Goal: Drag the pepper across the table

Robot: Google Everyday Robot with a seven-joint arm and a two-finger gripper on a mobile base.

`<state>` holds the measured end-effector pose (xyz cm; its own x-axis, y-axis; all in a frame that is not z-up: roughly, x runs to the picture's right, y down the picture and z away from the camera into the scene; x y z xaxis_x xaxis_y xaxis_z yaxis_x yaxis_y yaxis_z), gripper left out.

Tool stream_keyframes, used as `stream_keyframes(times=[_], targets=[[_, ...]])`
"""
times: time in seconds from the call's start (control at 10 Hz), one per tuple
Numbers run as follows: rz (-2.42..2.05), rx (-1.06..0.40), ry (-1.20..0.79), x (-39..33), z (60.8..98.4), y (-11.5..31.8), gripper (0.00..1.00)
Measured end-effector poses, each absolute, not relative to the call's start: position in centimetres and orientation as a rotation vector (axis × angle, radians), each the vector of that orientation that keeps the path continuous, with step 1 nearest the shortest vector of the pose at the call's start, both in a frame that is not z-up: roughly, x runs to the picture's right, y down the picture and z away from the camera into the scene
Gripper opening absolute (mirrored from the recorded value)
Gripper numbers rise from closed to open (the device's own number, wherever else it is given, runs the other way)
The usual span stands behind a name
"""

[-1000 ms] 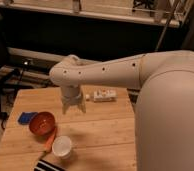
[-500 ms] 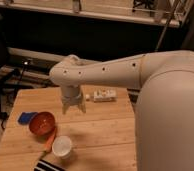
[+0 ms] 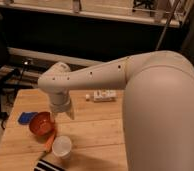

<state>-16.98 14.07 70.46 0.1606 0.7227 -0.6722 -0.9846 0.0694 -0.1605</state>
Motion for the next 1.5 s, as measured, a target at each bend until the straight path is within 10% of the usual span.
stream_keyframes(times=[1.5], targets=[[1.162, -0.759, 0.562, -25.3, 73.6, 26.6, 0.65]])
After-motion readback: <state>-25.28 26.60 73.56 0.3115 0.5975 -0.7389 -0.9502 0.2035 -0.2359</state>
